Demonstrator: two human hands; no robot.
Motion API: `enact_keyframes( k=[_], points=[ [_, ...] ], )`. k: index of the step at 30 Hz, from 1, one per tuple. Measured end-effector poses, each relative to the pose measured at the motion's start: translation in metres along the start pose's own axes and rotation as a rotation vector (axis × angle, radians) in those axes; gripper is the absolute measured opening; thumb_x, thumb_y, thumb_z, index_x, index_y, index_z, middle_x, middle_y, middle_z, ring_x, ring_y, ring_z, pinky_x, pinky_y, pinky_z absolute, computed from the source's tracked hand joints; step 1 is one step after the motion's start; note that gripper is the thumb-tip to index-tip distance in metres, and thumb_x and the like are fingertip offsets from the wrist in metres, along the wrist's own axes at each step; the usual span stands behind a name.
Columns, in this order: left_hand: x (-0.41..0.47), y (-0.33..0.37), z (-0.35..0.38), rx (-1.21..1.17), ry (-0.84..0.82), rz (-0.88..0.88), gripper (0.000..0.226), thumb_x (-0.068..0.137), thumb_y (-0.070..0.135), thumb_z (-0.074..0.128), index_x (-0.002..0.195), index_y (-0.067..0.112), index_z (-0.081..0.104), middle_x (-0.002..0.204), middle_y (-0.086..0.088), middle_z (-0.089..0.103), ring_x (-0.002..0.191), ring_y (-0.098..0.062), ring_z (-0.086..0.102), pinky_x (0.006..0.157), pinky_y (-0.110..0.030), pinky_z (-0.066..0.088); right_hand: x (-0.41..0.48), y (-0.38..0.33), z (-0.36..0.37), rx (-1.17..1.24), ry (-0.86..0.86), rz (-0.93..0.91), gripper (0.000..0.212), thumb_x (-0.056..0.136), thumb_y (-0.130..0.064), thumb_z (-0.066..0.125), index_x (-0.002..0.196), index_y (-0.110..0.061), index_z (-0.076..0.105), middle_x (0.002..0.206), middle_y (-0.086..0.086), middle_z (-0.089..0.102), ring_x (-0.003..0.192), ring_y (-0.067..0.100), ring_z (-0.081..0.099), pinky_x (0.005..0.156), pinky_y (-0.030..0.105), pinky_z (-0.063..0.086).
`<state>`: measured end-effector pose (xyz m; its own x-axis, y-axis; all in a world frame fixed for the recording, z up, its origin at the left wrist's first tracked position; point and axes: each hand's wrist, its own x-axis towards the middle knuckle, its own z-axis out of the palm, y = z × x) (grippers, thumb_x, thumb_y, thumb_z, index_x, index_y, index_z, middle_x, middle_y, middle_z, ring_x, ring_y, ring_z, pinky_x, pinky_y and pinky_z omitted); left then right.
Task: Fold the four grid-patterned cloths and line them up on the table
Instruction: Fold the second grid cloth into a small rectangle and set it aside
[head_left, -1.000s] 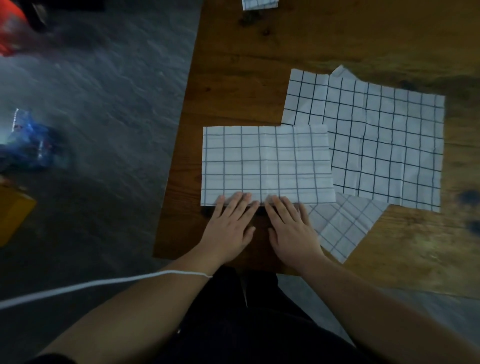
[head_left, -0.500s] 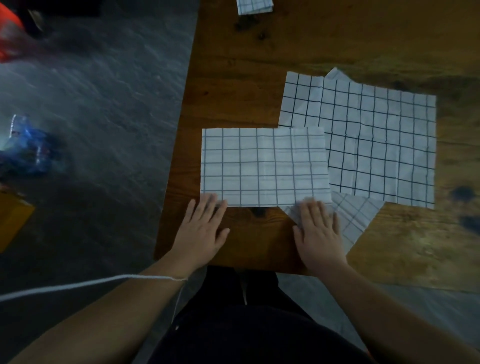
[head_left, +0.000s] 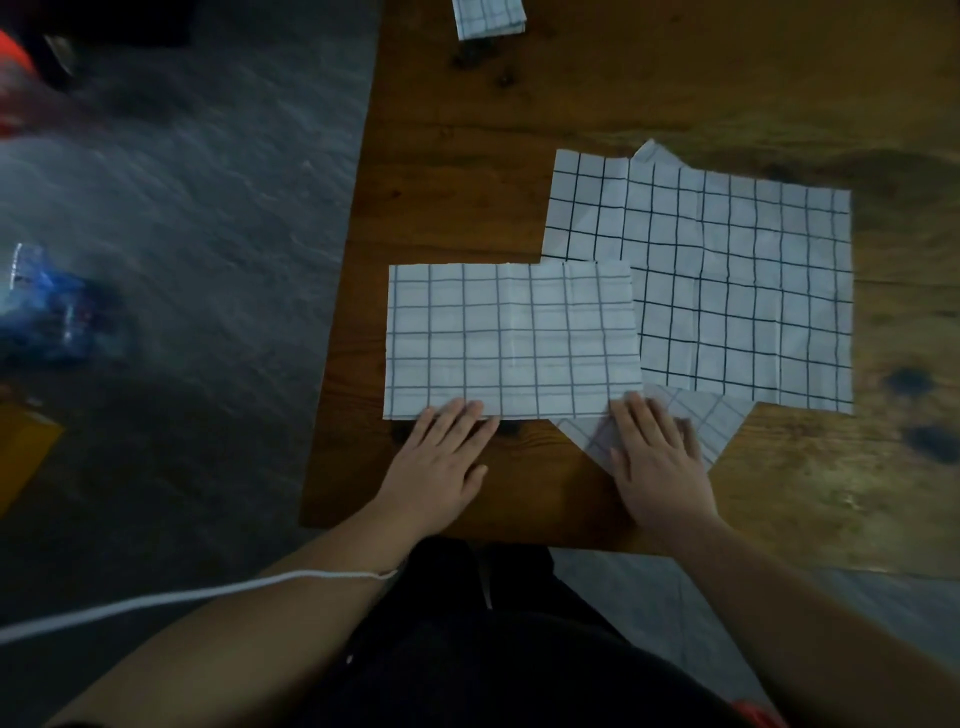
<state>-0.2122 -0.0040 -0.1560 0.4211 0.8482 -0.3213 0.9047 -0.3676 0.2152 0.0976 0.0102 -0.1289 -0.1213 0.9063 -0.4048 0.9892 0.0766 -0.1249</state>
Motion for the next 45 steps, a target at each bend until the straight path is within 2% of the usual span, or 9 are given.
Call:
enact_keyframes(
  k=[6,11,19,24,29,33,38,41,45],
  points=[
    [0.006,0.003,-0.019,-0.105,0.095,-0.041,0.049,0.103,0.041,0.030,0.148,0.024,0.043,0.156,0.002,0.037,0.150,-0.020,0.020,0.125,-0.049,0.008,0.023,-0.028,-0.026,0.325,0.156,0.125,0.039,0.095,-0.018,0.055,0.135,-0.019,0.053,0.141,0.002,0.046,0.134,0.024,0.038,0.111,0.045,0.038],
    [0.008,-0.023,-0.029,-0.105,0.158,-0.002,0.031,0.100,0.029,0.045,0.127,0.022,0.056,0.141,0.000,0.048,0.145,-0.021,0.029,0.124,-0.046,0.016,0.035,-0.036,-0.021,0.084,-0.045,-0.227,0.031,0.095,-0.025,0.052,0.127,-0.025,0.055,0.131,-0.003,0.050,0.124,0.023,0.042,0.106,0.040,0.035],
    [-0.003,0.017,-0.034,-0.285,0.207,-0.073,0.037,0.092,0.011,0.052,0.129,0.014,0.054,0.136,-0.001,0.048,0.134,-0.018,0.037,0.114,-0.038,0.035,0.027,-0.045,-0.009,0.112,0.018,-0.191,0.017,0.103,-0.027,0.044,0.109,-0.022,0.060,0.109,0.000,0.059,0.105,0.023,0.051,0.090,0.038,0.041],
    [-0.022,0.074,-0.028,-0.987,0.324,-0.692,0.032,0.096,0.010,0.059,0.125,0.017,0.047,0.113,0.001,0.050,0.094,-0.012,0.056,0.079,-0.015,0.043,-0.005,-0.099,-0.005,0.414,-0.137,-0.104,0.007,0.099,-0.027,0.049,0.096,-0.026,0.056,0.097,-0.006,0.056,0.089,0.018,0.058,0.072,0.036,0.049],
    [-0.036,0.066,-0.028,-1.333,0.290,-1.059,0.030,0.098,0.024,0.060,0.121,0.019,0.041,0.104,-0.004,0.057,0.089,-0.019,0.057,0.073,-0.033,0.046,-0.028,-0.136,0.006,0.647,-0.255,-0.171,0.010,0.100,-0.028,0.056,0.105,-0.025,0.063,0.102,-0.004,0.066,0.091,0.014,0.063,0.081,0.033,0.052],
    [-0.050,0.039,-0.029,-1.245,0.288,-1.017,0.046,0.091,0.015,0.070,0.129,0.019,0.045,0.098,0.001,0.063,0.089,-0.016,0.063,0.077,-0.039,0.057,-0.032,-0.142,0.009,0.655,-0.286,-0.216,0.017,0.100,-0.027,0.055,0.112,-0.031,0.065,0.108,-0.010,0.067,0.097,0.010,0.062,0.084,0.026,0.048],
    [-0.073,-0.008,-0.036,-1.129,0.206,-0.940,0.060,0.096,0.009,0.064,0.147,0.022,0.035,0.101,0.004,0.061,0.088,-0.013,0.062,0.065,-0.024,0.048,-0.021,-0.115,0.003,0.376,-0.020,-0.359,0.034,0.098,-0.019,0.048,0.129,-0.025,0.061,0.130,-0.008,0.058,0.123,0.011,0.047,0.103,0.032,0.044],
    [-0.092,-0.029,-0.036,-0.809,0.253,-0.823,0.063,0.094,0.013,0.066,0.148,0.022,0.034,0.130,-0.002,0.056,0.113,-0.019,0.060,0.090,-0.035,0.054,-0.025,-0.111,0.009,0.069,-0.050,-0.495,0.054,0.096,-0.032,0.037,0.150,-0.024,0.039,0.157,-0.002,0.038,0.148,0.020,0.025,0.123,0.043,0.023],
    [-0.102,-0.039,-0.032,-0.314,0.287,-0.375,0.056,0.095,0.016,0.059,0.147,0.015,0.039,0.154,-0.007,0.039,0.146,-0.027,0.032,0.119,-0.045,0.034,-0.027,-0.128,0.018,-0.008,0.015,-0.467,0.061,0.099,-0.040,0.024,0.156,-0.019,0.030,0.164,0.003,0.028,0.154,0.020,0.012,0.125,0.041,0.008]
  ],
)
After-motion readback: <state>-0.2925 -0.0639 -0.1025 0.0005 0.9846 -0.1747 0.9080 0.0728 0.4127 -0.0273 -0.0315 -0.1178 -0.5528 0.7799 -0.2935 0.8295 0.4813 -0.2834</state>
